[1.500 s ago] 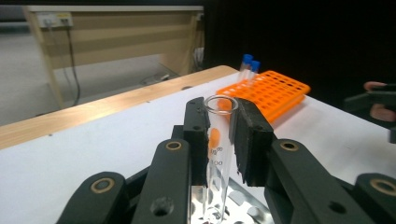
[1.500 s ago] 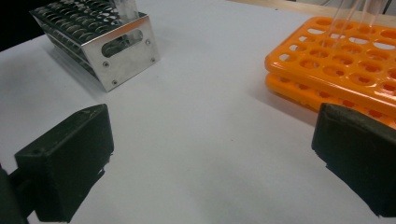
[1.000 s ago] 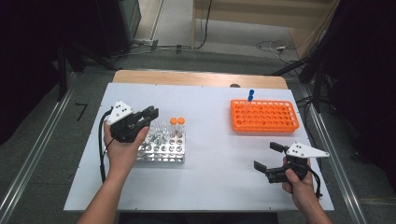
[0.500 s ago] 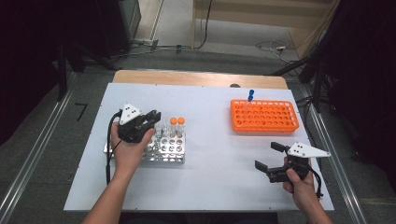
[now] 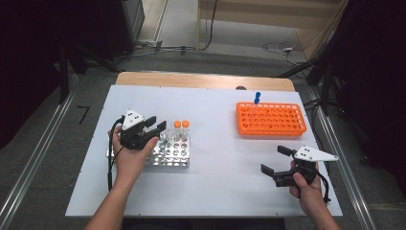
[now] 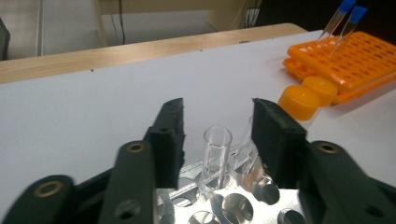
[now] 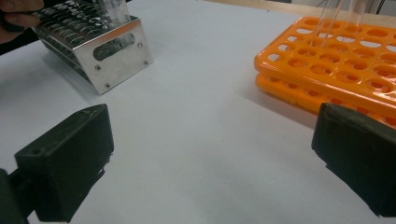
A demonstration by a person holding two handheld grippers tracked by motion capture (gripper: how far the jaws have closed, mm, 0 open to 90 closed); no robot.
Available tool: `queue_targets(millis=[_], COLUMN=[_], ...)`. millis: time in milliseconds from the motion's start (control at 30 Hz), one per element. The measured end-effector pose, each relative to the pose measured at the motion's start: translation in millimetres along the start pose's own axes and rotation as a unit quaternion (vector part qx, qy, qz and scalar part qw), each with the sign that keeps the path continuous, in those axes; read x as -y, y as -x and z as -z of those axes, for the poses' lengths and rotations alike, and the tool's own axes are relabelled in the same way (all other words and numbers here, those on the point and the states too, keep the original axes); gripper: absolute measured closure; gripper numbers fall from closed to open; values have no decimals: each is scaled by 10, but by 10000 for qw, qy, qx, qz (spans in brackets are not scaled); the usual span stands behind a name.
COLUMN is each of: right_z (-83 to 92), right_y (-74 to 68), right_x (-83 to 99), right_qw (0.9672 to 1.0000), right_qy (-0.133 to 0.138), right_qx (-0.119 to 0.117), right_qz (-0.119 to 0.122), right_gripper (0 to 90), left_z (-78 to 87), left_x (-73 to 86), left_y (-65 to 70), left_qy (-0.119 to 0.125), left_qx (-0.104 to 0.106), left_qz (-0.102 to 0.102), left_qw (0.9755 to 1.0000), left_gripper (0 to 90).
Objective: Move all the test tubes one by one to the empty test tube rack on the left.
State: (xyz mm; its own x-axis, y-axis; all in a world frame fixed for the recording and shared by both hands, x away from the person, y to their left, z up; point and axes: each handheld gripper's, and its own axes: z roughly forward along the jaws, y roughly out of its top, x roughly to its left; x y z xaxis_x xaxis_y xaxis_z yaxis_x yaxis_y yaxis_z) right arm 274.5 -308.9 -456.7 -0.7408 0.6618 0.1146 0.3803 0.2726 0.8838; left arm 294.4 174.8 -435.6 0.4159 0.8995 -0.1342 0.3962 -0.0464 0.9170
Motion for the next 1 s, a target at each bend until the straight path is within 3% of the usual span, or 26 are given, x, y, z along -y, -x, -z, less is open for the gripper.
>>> queue_targets(millis=[333,467,567,667,1000], right_z=[-60,-96,-102,-133,-425], right_y=[14,37,57,68,213], right_x=[-29,-64,-116,-208,-453], right_qw=[9999,9998,9996,9990,9951], right_qy=[-4,23,189,247,274], right_qx=[107,179,141,292,891], right_qz=[-37,-59,-121,-211,-340], right_gripper=[0,0,28,66,303], left_z=[237,336,409,481,539], left_x=[40,80,102,132,252], left_y=[87,142,185,229,327], left_qy=[221,245,273,355,358], left_qx=[522,666,890,982,1048], left_qz=[105,69,9,-75,-69], left_qw=[9983,9975,9957,9945,9938], left_gripper=[122,30,0,0,0])
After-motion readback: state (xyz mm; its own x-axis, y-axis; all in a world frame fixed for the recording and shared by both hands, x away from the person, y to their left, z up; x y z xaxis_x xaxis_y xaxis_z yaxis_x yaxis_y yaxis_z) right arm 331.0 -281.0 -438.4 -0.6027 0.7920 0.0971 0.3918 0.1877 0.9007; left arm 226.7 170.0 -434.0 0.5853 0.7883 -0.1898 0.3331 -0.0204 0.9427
